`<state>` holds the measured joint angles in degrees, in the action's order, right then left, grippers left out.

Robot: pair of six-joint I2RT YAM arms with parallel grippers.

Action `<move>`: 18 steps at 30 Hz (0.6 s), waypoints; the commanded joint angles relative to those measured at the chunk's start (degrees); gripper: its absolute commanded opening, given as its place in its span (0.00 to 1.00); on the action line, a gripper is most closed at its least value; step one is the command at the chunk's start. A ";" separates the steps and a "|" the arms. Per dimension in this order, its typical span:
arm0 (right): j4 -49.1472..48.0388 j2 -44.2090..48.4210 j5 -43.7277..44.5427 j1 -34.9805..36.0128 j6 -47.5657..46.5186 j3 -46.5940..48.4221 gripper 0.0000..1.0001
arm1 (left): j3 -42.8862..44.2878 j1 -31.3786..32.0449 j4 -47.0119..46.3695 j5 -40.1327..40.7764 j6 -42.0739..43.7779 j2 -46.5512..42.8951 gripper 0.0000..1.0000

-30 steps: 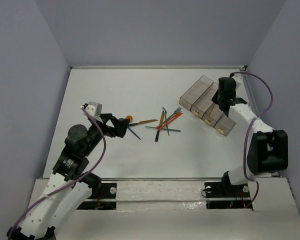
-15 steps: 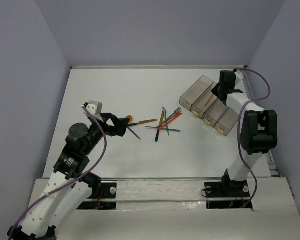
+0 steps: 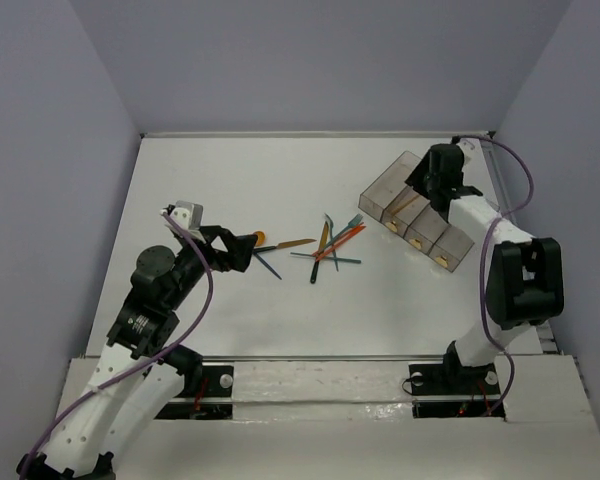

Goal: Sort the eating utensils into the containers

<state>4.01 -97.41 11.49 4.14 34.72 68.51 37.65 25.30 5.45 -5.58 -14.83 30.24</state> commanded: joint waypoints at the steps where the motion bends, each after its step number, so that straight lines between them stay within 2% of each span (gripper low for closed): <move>1: -3.39 8.27 -1.74 9.20 -1.85 -6.69 0.47 | 2.69 -0.43 -2.20 -0.74 0.42 -0.45 0.99; 2: -3.40 9.42 -0.77 11.22 -1.50 -8.64 0.41 | 2.61 -0.43 -2.20 -0.74 0.33 -0.53 0.99; 6: -9.45 14.69 -0.67 20.09 4.98 -18.48 0.27 | 2.69 -0.95 -2.11 -1.10 0.24 -0.71 0.99; 9: -12.88 15.14 -0.50 23.09 8.34 -22.97 0.25 | 2.61 -0.95 -2.20 -1.71 0.24 -0.88 0.99; 13: -18.60 12.42 -0.93 26.09 13.17 -26.50 0.33 | 2.69 -0.95 -2.11 -1.80 0.33 -1.32 0.99; 16: -21.32 10.75 -1.29 27.32 14.58 -27.29 0.34 | 2.61 -0.95 -2.03 -1.71 0.24 -1.67 0.99; 17: -22.02 10.22 -1.12 27.32 14.85 -27.29 0.33 | 2.61 -0.95 -1.94 -1.80 0.24 -1.76 0.99; 18: -22.29 8.91 -1.11 27.32 15.02 -26.59 0.27 | 2.61 -0.95 -2.02 -1.71 0.15 -1.94 0.99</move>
<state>-9.98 -86.89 9.98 30.55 46.35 41.41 37.65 24.64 5.48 -6.46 -14.85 29.10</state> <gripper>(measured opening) 0.333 0.991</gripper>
